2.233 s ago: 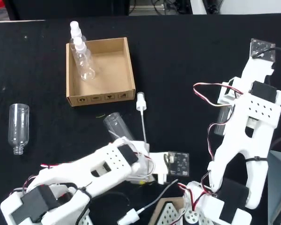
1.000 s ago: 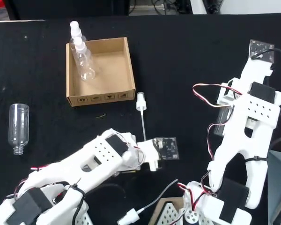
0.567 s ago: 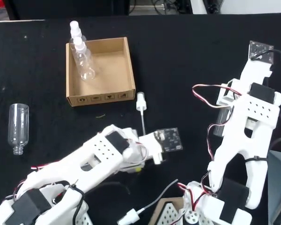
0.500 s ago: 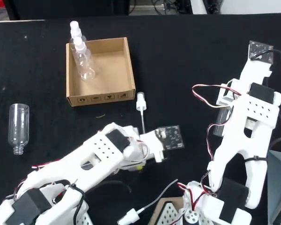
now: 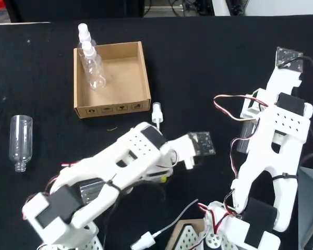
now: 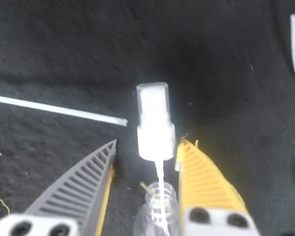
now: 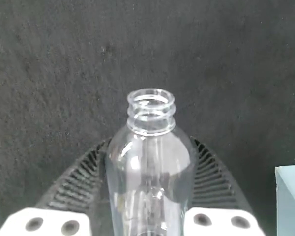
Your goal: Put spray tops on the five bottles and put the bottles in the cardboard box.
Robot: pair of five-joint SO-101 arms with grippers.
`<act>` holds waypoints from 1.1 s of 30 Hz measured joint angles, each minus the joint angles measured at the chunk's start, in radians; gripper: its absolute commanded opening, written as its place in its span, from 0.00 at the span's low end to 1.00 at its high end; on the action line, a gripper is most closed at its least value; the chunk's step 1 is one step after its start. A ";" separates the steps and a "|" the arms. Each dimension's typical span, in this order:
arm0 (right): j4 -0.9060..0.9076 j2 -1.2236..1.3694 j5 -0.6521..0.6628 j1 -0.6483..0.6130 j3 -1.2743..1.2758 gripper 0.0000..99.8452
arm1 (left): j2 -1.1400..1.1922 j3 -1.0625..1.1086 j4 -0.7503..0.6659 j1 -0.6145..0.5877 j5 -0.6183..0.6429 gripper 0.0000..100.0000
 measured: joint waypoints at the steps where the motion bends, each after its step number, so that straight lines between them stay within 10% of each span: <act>1: 0.000 0.000 0.000 0.000 0.000 0.12 | 0.014 -0.014 0.000 0.000 0.012 0.18; 33: 0.000 0.000 0.000 0.000 0.000 0.12 | 0.141 -0.163 0.199 0.041 0.040 0.03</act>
